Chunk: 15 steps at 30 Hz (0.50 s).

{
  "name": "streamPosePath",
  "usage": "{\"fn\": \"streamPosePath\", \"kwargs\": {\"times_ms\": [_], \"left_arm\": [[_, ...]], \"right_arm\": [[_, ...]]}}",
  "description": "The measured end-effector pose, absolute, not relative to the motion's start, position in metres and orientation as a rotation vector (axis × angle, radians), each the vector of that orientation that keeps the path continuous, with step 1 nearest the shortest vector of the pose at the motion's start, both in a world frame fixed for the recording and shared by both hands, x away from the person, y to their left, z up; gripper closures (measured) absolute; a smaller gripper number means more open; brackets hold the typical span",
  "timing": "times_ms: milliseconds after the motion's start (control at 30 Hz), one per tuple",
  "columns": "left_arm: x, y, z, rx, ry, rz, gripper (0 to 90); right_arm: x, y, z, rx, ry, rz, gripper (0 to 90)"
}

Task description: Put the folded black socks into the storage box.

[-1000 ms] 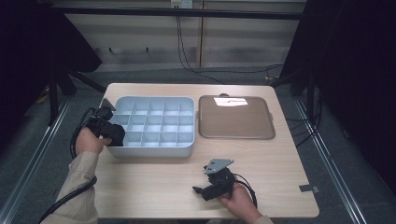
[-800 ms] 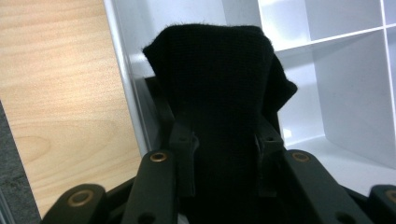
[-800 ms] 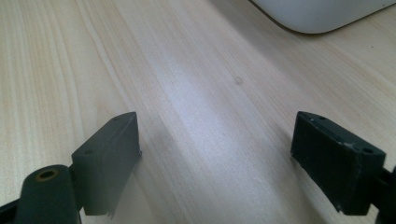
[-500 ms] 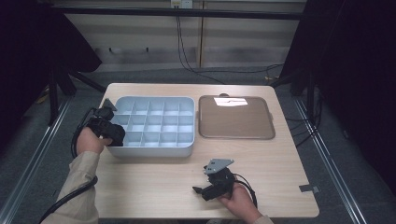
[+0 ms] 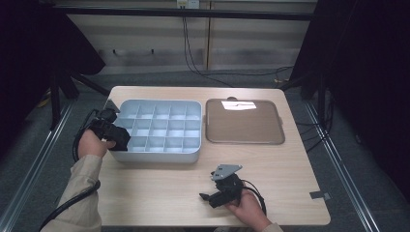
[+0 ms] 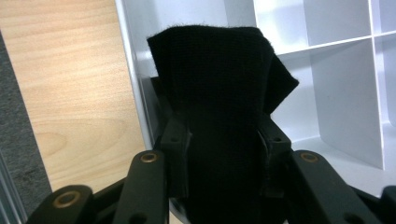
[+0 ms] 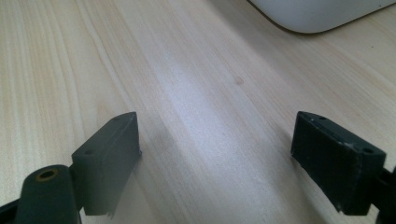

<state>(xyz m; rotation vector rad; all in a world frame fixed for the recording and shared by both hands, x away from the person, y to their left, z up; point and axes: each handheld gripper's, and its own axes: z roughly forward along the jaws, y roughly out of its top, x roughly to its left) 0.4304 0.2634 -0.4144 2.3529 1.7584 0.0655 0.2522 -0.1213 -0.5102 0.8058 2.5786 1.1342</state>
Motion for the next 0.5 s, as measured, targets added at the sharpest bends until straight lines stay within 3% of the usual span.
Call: {"fn": "streamPosePath", "kwargs": {"times_ms": [500], "left_arm": [[0.4321,0.2622,-0.4071,2.354,1.771,0.076,59.4]], "right_arm": [[0.2522,-0.1213,-0.5102,0.806,2.579,1.134,15.1]]}}
